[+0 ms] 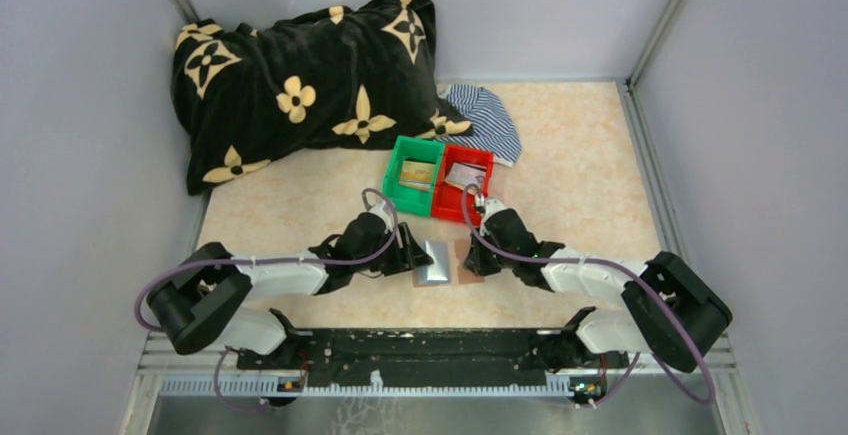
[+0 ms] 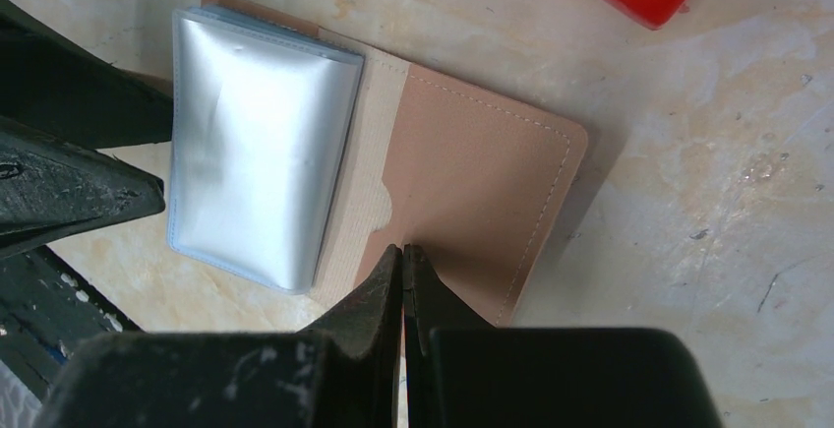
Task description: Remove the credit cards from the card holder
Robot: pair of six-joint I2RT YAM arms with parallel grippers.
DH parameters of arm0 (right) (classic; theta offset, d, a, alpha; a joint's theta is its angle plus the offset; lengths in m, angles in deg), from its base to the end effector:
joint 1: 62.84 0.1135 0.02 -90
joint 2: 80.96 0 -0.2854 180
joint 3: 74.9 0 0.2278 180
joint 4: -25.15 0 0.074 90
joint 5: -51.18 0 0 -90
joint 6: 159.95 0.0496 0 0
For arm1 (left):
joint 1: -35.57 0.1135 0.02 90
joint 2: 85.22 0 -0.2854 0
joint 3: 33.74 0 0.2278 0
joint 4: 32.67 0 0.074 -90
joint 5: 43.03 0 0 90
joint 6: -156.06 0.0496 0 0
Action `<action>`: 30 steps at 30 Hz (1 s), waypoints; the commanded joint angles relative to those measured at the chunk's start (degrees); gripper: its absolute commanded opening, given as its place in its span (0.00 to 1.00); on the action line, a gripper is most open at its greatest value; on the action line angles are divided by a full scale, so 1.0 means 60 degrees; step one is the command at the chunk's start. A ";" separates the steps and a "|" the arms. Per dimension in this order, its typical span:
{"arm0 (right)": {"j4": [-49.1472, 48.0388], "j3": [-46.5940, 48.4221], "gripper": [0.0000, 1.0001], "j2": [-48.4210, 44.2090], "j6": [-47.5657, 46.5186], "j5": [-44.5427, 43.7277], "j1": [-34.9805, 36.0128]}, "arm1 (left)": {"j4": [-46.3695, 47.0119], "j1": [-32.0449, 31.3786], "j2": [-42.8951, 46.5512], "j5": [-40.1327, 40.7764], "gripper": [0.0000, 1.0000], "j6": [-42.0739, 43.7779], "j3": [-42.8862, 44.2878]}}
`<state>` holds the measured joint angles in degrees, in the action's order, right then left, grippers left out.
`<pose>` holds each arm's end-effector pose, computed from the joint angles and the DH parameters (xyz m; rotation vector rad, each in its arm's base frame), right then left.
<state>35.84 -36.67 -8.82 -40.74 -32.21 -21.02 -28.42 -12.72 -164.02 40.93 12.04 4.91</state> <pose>0.1522 0.1438 0.1715 -0.3300 2.4446 0.7152 0.1548 -0.1816 0.1743 -0.0559 2.4239 -1.0441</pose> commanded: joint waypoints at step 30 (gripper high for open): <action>-0.0419 -0.0813 0.00 -0.0158 0.0287 0.0185 -0.0014 | 0.0612 -0.0345 -0.0300 -0.1100 0.65 0.0191 0.1700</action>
<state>31.47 -39.79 -10.31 -39.62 -31.97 -21.13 -26.30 -14.10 -164.98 36.60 13.00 13.10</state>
